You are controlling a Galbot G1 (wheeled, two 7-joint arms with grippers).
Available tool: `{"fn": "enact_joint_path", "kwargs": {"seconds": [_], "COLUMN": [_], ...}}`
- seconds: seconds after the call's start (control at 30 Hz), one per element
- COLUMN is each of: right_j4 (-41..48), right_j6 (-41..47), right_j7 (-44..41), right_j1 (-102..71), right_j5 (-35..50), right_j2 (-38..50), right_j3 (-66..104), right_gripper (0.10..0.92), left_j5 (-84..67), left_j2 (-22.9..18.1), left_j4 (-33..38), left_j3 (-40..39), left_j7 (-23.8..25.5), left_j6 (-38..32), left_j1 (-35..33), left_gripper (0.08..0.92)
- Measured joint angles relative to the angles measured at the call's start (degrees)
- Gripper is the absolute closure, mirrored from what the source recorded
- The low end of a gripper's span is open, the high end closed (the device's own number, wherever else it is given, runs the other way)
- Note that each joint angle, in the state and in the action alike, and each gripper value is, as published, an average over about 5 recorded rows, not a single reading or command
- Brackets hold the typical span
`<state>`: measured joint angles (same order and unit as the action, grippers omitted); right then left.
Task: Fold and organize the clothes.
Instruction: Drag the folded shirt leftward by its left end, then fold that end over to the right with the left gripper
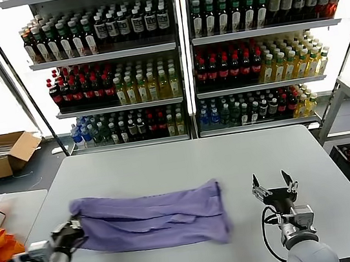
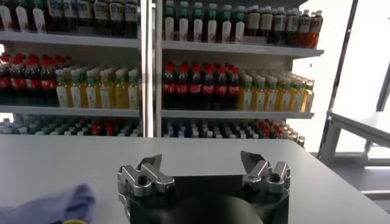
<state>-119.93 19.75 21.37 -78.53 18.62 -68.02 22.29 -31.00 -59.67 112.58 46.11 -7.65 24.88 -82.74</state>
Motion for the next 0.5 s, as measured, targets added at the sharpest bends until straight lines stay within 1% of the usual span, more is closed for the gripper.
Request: {"fn": "enact_joint_path", "kwargs": {"seconds": [0.13,0.23,0.37,0.5], "right_j4": [0.02,0.03,-0.15,-0.53], "right_j6": [-0.16,-0.39,-0.57,-0.55], "right_j7": [-0.14,-0.26,-0.41,-0.57], "right_j1": [-0.03,-0.24,-0.61,-0.92], "right_j5": [-0.30,-0.59,-0.98,-1.38], "right_j2": [-0.40,-0.72,-1.15,-1.50], "right_j3": [-0.37,-0.59,-0.82,-0.91], "right_gripper": [0.203,0.203,0.203,0.203], "left_j5": [-1.37,-1.55,-0.23,2.51], "left_j2": [4.92,6.96,7.38,5.88], "left_j4": [-1.25,-1.22,-0.09,1.68], "left_j3": [6.02,8.42,8.62,5.53], "left_j7": [0.69,1.21,1.59,1.57], "left_j6": [-0.01,-0.07,-0.29,-0.33], "left_j1": [-0.83,-1.74,-2.62,-3.20], "left_gripper": [0.904,0.904,0.904,0.904]}}
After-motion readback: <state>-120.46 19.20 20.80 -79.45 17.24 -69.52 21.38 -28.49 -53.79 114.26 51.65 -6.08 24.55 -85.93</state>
